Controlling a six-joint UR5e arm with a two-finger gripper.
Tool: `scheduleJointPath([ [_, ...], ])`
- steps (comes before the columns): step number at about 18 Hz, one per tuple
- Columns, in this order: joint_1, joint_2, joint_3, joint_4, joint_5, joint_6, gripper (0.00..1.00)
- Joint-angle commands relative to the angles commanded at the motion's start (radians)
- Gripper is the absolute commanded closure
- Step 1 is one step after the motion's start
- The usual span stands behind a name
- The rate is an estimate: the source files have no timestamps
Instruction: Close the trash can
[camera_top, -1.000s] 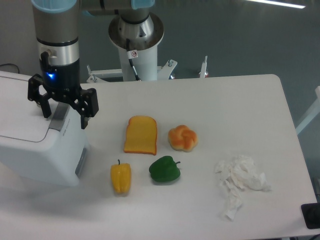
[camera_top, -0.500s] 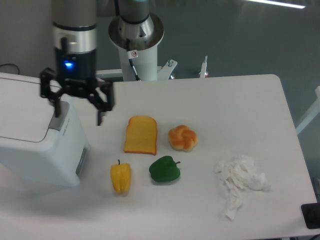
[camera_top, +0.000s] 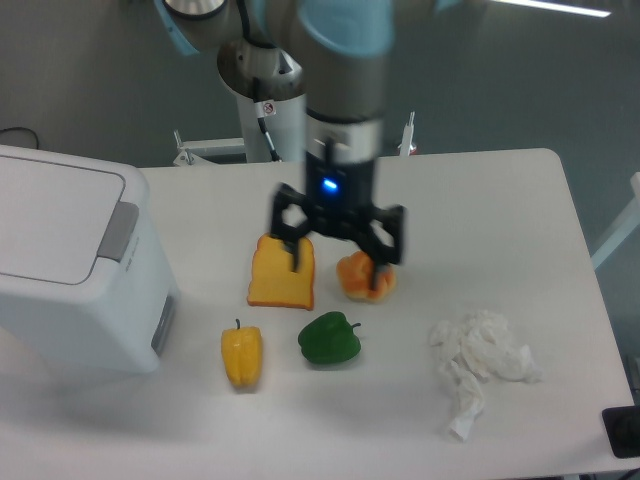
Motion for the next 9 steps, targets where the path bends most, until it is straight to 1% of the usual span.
scheduleJointPath([
  [2, 0.017, -0.035, 0.017, -0.014, 0.037, 0.087, 0.00],
  [3, 0.019, -0.061, 0.044, -0.034, 0.063, 0.129, 0.00],
  [5, 0.022, -0.115, 0.121, -0.109, 0.106, 0.184, 0.00],
  [6, 0.023, -0.139, 0.150, -0.130, 0.129, 0.210, 0.00],
  [7, 0.023, -0.155, 0.155, -0.127, 0.155, 0.226, 0.00],
  [9, 0.019, -0.178, 0.166, -0.126, 0.169, 0.229, 0.00],
])
